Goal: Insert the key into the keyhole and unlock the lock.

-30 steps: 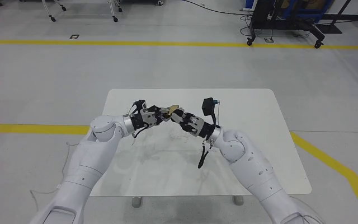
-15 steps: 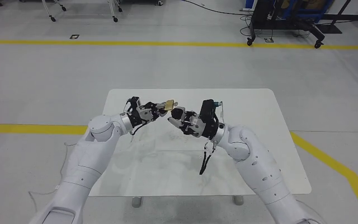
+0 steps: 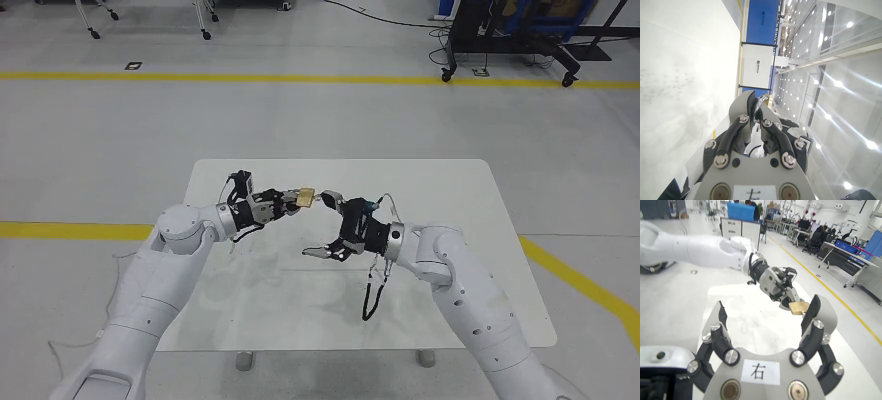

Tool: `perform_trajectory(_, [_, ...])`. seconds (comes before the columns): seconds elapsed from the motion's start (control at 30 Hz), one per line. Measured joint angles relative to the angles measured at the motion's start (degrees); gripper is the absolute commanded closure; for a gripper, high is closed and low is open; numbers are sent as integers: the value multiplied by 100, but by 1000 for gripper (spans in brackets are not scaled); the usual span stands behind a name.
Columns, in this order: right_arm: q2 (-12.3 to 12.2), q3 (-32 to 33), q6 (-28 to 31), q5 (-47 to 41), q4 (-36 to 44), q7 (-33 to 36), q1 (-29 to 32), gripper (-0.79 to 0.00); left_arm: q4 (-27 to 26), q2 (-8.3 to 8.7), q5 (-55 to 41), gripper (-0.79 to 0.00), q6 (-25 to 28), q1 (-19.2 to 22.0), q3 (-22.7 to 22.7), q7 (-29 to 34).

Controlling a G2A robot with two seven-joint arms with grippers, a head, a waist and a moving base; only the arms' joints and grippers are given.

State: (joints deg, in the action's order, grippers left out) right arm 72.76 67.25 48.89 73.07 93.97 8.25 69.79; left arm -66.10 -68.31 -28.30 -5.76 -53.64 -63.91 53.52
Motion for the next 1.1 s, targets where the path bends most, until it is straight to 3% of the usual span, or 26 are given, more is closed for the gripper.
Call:
perform_trajectory(0.03, [-25, 61, 19, 137, 44, 9, 41, -271, -6, 4, 45, 0, 19, 1, 13, 58])
perform_trajectory(0.1, [-58, 136, 33, 300, 112, 71, 84, -237, -11, 10, 102, 0, 38, 5, 33, 150])
perform_trajectory(0.27, [-119, 170, 64, 606, 273, 178, 186, -329, 12, 25, 223, 0, 76, 24, 50, 269])
perform_trajectory(0.37, [-138, 264, 408, -2, 102, -172, 213, -160, 1, 27, 277, 0, 132, 19, 53, 224])
perform_trajectory(0.4, [-146, 308, 542, -237, 3, -259, 200, 0, -6, 26, 272, 0, 155, 15, 53, 223])
perform_trajectory(0.5, [-165, 334, 892, -1010, -394, -426, 121, 0, -27, 24, 249, 0, 233, 7, 54, 245])
perform_trajectory(0.6, [-207, -19, 918, -2567, -917, -744, -14, 0, -71, 25, 253, 0, 435, -6, 30, 225])
perform_trajectory(0.67, [-283, -402, 911, -4284, -1237, -538, -243, 0, -105, 21, 185, 0, 559, -31, 18, 252])
perform_trajectory(0.73, [-390, -730, 911, -5990, -1561, 260, -515, 0, -122, 11, 27, 0, 603, -54, 3, 309])
perform_trajectory(0.93, [-469, -1251, 911, -9382, -2348, 2758, -1076, 0, -143, -7, -164, 0, 725, -66, 2, 371])
perform_trajectory(1.1, [-393, -1588, 846, -10876, -2879, 3881, -1394, 0, -133, -26, -516, 0, 751, -85, -48, 486])
